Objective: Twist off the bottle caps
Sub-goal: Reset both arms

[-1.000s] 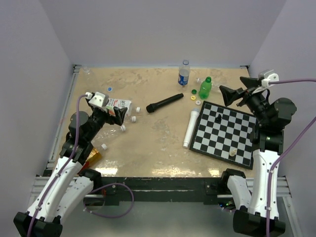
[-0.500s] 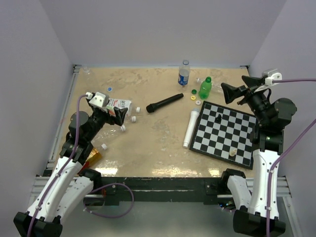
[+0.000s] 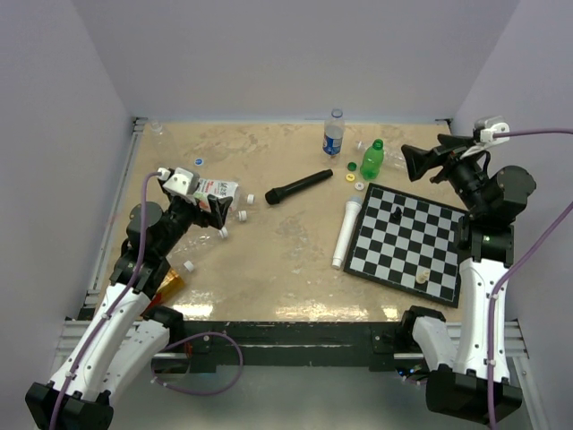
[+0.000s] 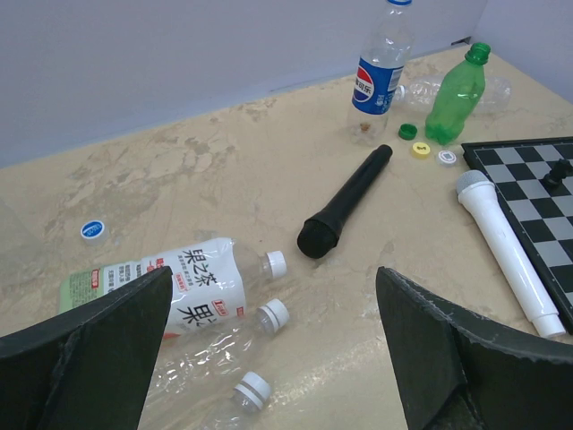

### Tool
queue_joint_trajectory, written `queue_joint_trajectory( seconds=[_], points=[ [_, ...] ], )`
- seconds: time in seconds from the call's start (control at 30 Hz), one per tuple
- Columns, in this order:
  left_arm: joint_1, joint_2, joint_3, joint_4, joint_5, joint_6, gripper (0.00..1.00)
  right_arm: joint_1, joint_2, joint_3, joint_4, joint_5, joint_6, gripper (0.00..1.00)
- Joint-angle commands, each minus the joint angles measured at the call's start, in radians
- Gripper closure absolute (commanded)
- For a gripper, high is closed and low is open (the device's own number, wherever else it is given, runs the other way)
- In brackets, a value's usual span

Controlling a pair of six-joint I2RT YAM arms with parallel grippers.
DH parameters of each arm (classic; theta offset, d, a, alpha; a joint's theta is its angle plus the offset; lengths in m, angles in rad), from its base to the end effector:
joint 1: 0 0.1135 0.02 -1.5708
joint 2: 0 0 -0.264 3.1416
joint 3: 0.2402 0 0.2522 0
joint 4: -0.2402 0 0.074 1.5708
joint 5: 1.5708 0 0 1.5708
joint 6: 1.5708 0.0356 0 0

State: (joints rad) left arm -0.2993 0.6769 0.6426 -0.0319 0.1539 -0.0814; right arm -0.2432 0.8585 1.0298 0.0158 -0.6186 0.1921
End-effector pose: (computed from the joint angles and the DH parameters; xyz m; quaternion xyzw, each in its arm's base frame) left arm 0.1609 -0.0553 0.3232 0.1314 0.7179 -0.1840 0.6584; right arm 0.1795 -0.0233 0.4333 -0.0976 0.6440 0.1754 0.7382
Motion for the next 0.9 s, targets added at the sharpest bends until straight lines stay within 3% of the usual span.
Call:
queue_joint_trajectory(
  seconds=[0.0,0.87],
  points=[
    [0.003,0.003,-0.001,0.041,0.018,0.02,0.0,-0.004,0.002,0.046,0.027,0.013,0.017,0.02],
    [0.003,0.01,-0.003,0.041,0.026,0.02,0.0,-0.002,0.01,0.039,0.032,0.008,0.015,0.02]
  ],
)
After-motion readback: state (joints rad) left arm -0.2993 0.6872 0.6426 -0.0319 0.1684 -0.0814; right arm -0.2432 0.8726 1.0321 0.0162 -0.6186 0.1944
